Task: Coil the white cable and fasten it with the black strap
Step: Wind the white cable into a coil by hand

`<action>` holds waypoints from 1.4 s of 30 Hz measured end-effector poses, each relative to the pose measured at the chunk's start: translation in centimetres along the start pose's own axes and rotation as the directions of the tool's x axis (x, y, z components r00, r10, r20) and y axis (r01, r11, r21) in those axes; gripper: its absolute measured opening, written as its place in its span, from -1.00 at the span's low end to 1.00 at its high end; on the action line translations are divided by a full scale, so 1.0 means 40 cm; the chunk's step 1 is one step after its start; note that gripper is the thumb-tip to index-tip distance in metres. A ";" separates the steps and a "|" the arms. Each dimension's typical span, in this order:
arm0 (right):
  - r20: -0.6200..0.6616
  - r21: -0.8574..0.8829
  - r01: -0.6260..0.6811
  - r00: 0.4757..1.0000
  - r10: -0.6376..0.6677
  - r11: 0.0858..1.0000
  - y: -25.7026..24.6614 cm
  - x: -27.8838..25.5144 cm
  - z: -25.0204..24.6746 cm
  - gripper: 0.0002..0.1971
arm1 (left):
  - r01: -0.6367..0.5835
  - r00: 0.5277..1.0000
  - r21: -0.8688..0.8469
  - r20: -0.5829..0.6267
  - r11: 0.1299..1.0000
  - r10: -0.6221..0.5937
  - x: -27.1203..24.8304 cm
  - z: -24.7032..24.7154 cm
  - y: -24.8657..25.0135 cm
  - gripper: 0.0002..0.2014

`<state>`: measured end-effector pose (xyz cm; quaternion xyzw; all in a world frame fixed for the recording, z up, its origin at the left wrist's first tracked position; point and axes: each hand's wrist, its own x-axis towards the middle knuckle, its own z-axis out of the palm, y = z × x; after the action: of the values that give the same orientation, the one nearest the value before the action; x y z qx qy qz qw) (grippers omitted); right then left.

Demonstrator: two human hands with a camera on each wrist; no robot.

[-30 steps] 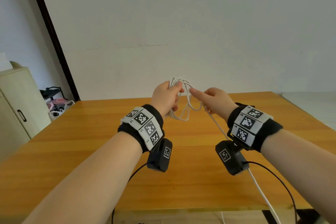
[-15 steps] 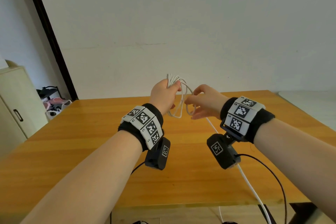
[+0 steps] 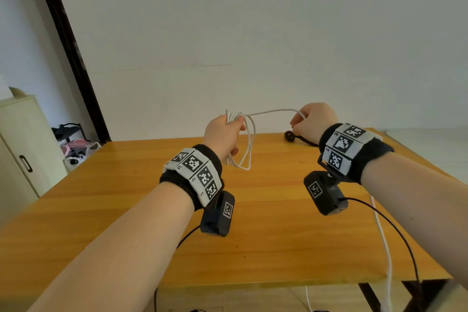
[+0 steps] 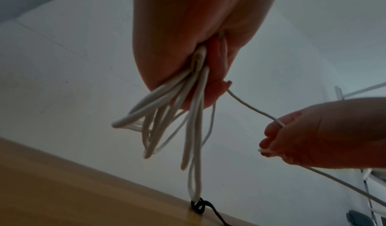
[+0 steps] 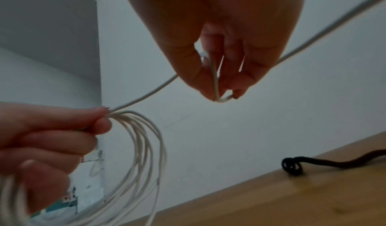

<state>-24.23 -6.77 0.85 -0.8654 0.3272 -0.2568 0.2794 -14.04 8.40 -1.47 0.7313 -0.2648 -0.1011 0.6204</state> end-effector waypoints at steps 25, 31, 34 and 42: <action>0.397 0.294 -0.057 0.915 -0.067 0.954 0.020 -0.051 0.115 -0.65 | 0.300 0.953 -0.826 0.287 0.477 -0.101 -0.006 0.008 0.045 -0.69; 0.500 0.213 -0.034 0.863 -0.079 0.977 0.028 -0.078 0.136 -0.91 | 0.188 0.981 -0.868 0.147 0.459 -0.124 0.006 -0.001 0.044 -0.70; 0.515 0.086 0.107 0.847 -0.136 0.991 0.030 -0.089 0.140 -0.94 | 0.146 0.988 -0.880 0.105 0.452 -0.115 0.011 -0.005 0.040 -0.73; 0.465 -0.089 0.299 0.856 -0.225 0.950 0.018 -0.108 0.132 -0.67 | 0.100 0.994 -0.821 0.061 0.562 -0.088 0.021 0.008 0.041 -0.77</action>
<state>-24.04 -2.49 -4.50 -0.9569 0.1518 -0.0588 0.2404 -13.91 7.52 0.19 0.3711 -0.1520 -0.2502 0.8813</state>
